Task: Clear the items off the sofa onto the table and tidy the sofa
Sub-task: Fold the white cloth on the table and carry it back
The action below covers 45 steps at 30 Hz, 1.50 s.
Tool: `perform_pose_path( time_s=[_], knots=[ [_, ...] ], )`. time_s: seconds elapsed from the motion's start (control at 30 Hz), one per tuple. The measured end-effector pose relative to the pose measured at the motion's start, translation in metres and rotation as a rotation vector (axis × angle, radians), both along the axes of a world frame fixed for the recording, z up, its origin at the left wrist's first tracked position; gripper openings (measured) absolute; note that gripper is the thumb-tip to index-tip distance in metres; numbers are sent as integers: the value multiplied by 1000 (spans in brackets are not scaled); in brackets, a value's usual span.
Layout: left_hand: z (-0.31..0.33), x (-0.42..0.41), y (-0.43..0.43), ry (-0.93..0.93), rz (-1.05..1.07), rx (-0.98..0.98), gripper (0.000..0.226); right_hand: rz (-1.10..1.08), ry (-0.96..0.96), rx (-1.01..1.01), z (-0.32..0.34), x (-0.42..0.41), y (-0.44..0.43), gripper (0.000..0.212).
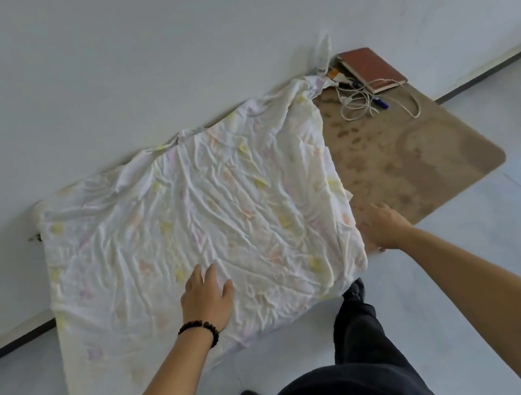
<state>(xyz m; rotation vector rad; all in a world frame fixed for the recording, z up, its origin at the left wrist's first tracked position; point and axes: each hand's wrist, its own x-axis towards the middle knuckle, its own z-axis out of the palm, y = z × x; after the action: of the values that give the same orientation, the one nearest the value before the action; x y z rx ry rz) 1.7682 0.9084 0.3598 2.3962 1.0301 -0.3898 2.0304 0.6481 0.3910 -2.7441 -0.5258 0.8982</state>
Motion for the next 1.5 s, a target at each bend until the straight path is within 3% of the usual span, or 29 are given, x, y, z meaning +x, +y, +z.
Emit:
perform_pose_path(
  time_s=[0.1, 0.27, 0.33, 0.5, 0.6, 0.7, 0.87, 1.0, 1.07, 1.13, 1.17, 1.27, 1.43, 1.5],
  knots=[
    [-11, 67, -29, -53, -45, -15, 56, -10, 17, 44, -16, 56, -3, 41],
    [-33, 176, -100, -207, 8, -76, 37, 20, 115, 92, -77, 146, -3, 54],
    [-38, 218, -130, -239, -22, -61, 30, 78, 45, 74, -91, 172, -11, 56],
    [-55, 311, -175, -74, -55, 4, 49, 393, -88, -40, -116, 221, -52, 67],
    [-61, 333, -183, 56, 89, 71, 40, 490, -98, -43, -117, 224, -58, 69],
    [-65, 341, -190, 65, 146, 178, 23, 517, -83, -54, -116, 228, -55, 69],
    [-52, 336, -191, -229, 282, 103, 16, 584, -17, -91, -100, 240, -51, 66],
    [-5, 324, -217, -565, 392, 351, 15, 292, 246, 49, -73, 251, -26, 51],
    [24, 318, -240, -715, 396, 423, 18, -21, 569, 251, -51, 247, -11, 56],
    [50, 313, -269, -798, 456, 300, 12, -310, 995, 451, -33, 240, -1, 68],
    [60, 311, -284, -819, 507, 205, 11, -354, 1106, 509, -24, 236, 0, 74],
    [73, 308, -320, -895, 648, 35, 10, -324, 1117, 546, -4, 229, -4, 56],
    [82, 310, -344, -935, 829, 48, 13, -481, 1116, 690, 9, 251, -39, 42],
    [80, 313, -352, -901, 848, -23, 25, -537, 1093, 731, 13, 272, -56, 37]
  ],
)
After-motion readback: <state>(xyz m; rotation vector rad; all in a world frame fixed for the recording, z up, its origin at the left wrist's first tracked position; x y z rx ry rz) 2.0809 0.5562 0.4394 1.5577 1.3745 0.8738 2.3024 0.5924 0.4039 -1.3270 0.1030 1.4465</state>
